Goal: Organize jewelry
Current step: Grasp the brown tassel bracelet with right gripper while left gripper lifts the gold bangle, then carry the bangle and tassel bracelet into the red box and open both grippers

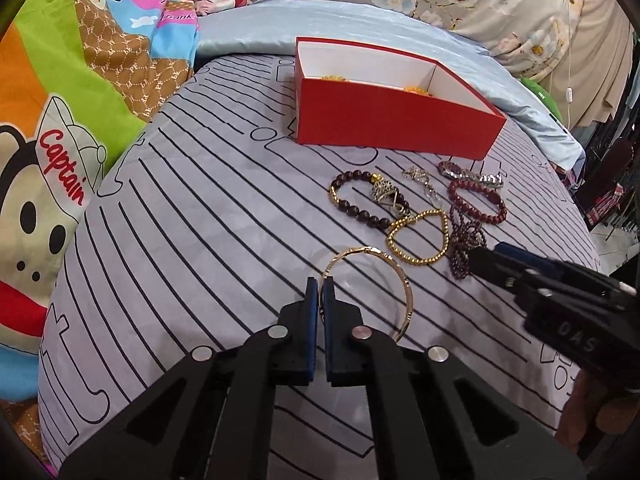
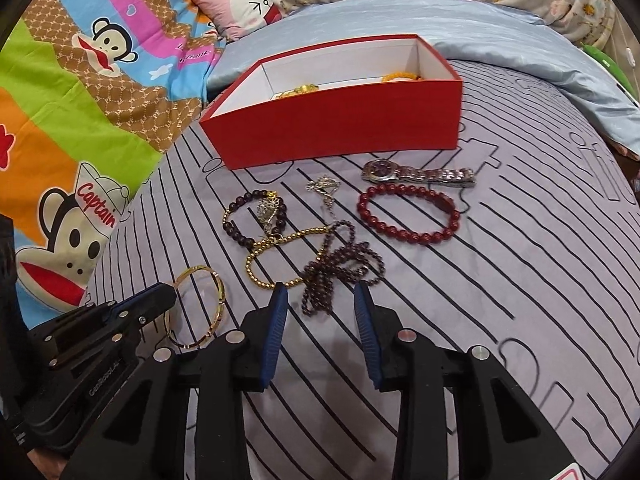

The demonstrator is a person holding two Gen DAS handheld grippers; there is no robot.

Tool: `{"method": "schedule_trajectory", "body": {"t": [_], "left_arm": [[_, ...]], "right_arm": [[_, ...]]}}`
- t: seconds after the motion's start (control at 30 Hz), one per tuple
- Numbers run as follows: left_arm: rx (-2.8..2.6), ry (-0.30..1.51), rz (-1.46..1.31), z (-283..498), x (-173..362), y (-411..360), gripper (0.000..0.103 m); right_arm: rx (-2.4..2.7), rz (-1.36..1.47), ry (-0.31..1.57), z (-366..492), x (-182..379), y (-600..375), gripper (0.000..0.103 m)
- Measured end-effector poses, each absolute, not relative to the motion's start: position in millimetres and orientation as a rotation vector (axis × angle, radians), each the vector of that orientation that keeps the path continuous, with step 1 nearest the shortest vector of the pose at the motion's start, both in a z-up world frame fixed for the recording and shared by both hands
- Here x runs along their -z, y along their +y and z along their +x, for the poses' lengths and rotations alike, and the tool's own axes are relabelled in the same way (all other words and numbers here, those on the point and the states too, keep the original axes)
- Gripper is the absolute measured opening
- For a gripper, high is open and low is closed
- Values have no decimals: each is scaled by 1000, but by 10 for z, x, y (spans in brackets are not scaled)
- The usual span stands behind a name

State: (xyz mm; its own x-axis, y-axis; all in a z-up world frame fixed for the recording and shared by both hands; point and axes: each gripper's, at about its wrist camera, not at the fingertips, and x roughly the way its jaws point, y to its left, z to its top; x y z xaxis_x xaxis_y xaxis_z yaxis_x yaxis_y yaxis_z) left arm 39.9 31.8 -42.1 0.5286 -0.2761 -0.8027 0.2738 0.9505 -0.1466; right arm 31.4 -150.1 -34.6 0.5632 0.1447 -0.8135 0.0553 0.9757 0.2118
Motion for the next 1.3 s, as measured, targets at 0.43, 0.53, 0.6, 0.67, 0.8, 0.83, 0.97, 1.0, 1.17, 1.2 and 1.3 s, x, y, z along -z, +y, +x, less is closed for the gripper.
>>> {"method": "schedule_trajectory", "body": {"t": [0.43, 0.53, 0.6, 0.67, 0.8, 0.83, 0.97, 1.0, 1.17, 1.2, 1.3], "left_arm": [[341, 954, -21, 483, 333, 301, 2], [345, 951, -23, 483, 315, 281, 2], [350, 946, -23, 482, 292, 261, 2], [353, 942, -25, 480, 269, 249, 2], [369, 928, -29, 467, 186, 209, 2], [372, 924, -29, 462, 164, 199, 2], [385, 909, -36, 459, 72, 172, 2], [390, 902, -38, 459, 40, 164, 2], [401, 877, -46, 456, -88, 142, 2], [405, 872, -48, 460, -120, 136, 2], [408, 855, -52, 481, -215, 117, 2]], "right_arm": [[-37, 256, 987, 392, 475, -1602, 7], [-28, 275, 976, 317, 435, -1678, 6], [-22, 284, 964, 254, 388, -1731, 6], [-16, 296, 949, 188, 325, -1788, 6], [-7, 308, 915, 72, 168, -1880, 3], [-3, 307, 906, 50, 127, -1893, 3], [0, 309, 868, -27, -43, -1950, 3], [2, 306, 858, -41, -80, -1958, 3], [-2, 307, 816, -81, -259, -1985, 3], [-3, 306, 806, -84, -297, -1988, 3], [-8, 301, 777, -76, -420, -1991, 3]]}}
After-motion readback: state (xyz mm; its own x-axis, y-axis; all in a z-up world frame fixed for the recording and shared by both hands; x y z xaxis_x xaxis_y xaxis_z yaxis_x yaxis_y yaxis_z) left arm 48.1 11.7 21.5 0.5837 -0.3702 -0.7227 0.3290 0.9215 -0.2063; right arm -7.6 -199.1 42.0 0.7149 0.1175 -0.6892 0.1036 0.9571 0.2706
